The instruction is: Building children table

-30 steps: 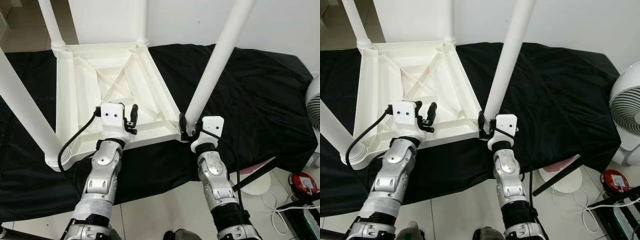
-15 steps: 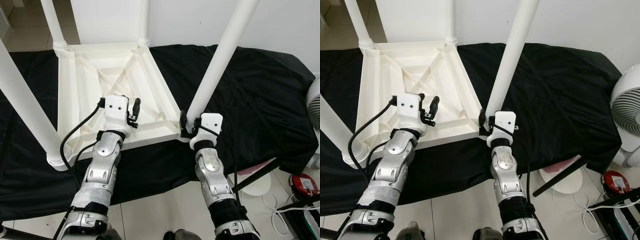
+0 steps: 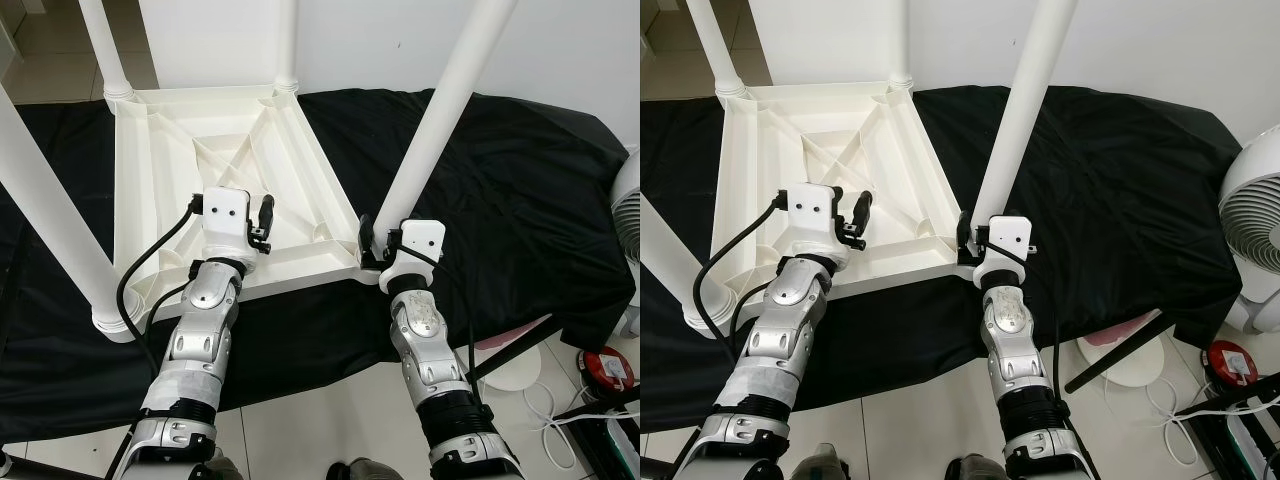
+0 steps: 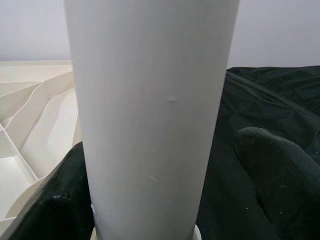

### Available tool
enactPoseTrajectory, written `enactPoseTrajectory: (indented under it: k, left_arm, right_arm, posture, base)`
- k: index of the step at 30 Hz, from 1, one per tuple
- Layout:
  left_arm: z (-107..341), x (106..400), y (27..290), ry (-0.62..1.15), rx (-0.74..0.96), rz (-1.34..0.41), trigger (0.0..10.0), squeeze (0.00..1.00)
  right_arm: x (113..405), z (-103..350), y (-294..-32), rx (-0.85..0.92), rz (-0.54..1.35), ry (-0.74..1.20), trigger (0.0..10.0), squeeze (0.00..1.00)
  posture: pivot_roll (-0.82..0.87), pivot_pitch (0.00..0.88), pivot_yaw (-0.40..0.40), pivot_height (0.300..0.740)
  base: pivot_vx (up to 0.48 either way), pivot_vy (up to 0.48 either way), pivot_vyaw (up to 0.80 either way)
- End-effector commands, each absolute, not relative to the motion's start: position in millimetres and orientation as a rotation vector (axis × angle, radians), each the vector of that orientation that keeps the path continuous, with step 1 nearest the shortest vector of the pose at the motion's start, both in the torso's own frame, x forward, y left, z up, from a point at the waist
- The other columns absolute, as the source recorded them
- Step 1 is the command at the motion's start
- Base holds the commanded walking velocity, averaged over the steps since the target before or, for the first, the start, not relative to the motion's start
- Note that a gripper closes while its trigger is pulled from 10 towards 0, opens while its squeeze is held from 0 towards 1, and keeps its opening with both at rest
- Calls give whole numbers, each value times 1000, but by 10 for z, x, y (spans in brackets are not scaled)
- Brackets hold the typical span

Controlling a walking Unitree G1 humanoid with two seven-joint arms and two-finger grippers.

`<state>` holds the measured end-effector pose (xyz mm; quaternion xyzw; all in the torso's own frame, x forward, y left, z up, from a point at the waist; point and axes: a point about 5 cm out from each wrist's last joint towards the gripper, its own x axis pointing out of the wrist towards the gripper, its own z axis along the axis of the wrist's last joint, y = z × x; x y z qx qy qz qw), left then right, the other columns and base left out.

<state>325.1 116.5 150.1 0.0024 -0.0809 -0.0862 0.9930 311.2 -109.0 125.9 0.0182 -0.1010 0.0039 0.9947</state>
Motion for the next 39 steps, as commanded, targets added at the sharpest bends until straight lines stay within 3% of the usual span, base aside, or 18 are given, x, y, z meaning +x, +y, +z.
enactPoseTrajectory:
  k: [1,28,33,37,39]
  left_arm:
    - [1460,3259,1193,-149,1,-78,10000,0]
    - [1420,3220,1157,-140,-7,-94,10000,0]
    - [1429,3148,1067,-157,50,-223,10000,0]
    - [1430,2938,915,-170,165,-542,10000,0]
    - [1444,2919,906,-169,165,-573,10000,0]
  right_arm:
    - [3118,1223,-1098,31,7,-181,10000,0]
    - [3083,1184,-1113,15,14,-170,10000,0]
    - [3096,1212,-1158,16,79,-177,10000,0]
    - [3128,1233,-1310,-22,350,-147,10000,0]
    - [3135,1234,-1342,-30,385,-139,10000,0]
  posture:
    - [92,0,-71,740]
    - [85,0,-80,740]
    - [85,0,-80,740]
    - [106,4,-84,740]
    - [106,4,-84,740]
  base:
    - [0,0,0]
    - [0,0,0]
    - [0,0,0]
    - [0,0,0]
    - [0,0,0]
